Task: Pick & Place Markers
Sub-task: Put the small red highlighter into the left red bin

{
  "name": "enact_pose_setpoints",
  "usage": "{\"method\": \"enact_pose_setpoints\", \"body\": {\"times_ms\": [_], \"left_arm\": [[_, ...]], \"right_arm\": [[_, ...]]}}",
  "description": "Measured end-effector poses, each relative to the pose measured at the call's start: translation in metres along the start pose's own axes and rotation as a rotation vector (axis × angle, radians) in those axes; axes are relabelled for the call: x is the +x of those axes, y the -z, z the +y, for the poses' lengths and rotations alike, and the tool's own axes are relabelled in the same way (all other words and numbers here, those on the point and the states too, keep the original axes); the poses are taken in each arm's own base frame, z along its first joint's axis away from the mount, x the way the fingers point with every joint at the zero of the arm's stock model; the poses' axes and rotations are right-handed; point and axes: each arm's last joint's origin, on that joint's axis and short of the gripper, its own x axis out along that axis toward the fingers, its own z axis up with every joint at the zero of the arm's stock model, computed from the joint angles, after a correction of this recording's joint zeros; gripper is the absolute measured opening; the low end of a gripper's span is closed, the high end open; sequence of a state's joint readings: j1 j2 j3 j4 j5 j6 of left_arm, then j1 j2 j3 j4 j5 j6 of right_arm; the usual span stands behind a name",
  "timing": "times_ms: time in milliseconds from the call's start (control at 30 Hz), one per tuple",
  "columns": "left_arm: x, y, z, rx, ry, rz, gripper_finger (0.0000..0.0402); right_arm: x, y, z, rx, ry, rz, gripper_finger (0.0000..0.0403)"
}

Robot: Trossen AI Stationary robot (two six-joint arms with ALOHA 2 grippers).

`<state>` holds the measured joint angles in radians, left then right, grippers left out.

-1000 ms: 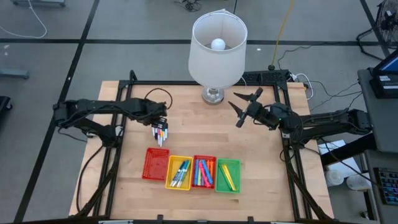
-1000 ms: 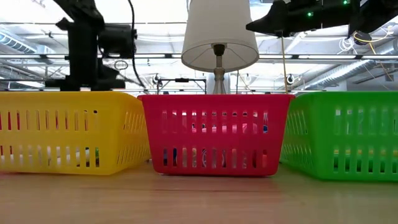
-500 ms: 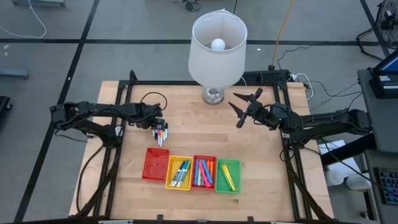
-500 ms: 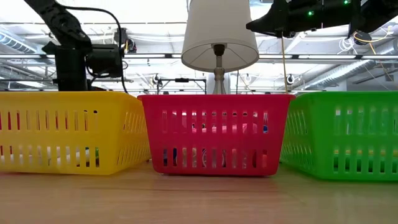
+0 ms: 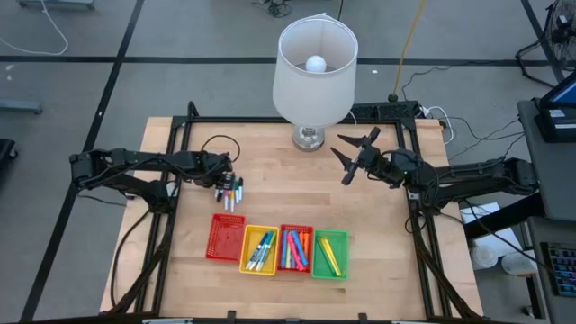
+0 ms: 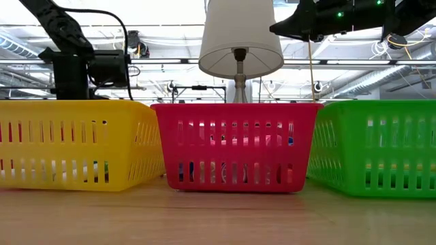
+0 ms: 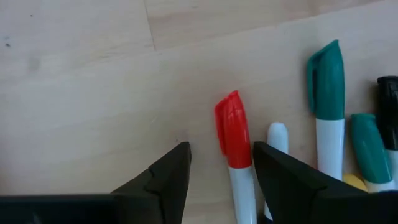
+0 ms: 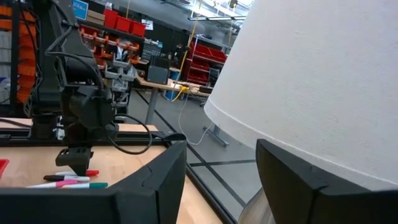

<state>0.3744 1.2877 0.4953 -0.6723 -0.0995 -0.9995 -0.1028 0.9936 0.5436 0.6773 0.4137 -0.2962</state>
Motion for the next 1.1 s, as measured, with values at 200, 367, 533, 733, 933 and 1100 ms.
{"method": "enact_pose_setpoints", "body": {"times_ms": [200, 367, 533, 733, 933, 1100], "left_arm": [[0.000, 0.002, 0.002, 0.038, -0.023, 0.012, 0.0115], [0.000, 0.002, 0.002, 0.054, -0.036, 0.002, 0.0037], [-0.003, 0.003, 0.004, 0.071, -0.028, -0.012, 0.0037], [-0.018, 0.006, 0.008, 0.093, 0.025, -0.038, 0.0037], [-0.051, 0.011, 0.005, 0.121, 0.048, -0.060, 0.0037], [-0.085, 0.017, -0.007, 0.176, 0.106, -0.098, 0.0037]], "right_arm": [[0.000, 0.000, 0.000, 0.000, -0.001, 0.001, 0.0180], [0.000, 0.000, 0.000, 0.000, -0.001, 0.002, 0.0179], [0.000, 0.001, 0.000, -0.004, -0.004, 0.010, 0.0176], [0.000, 0.001, 0.000, -0.004, -0.003, 0.009, 0.0175], [0.000, 0.002, 0.001, -0.010, -0.004, 0.016, 0.0174], [-0.003, 0.001, -0.001, -0.017, -0.010, 0.035, 0.0175]]}}
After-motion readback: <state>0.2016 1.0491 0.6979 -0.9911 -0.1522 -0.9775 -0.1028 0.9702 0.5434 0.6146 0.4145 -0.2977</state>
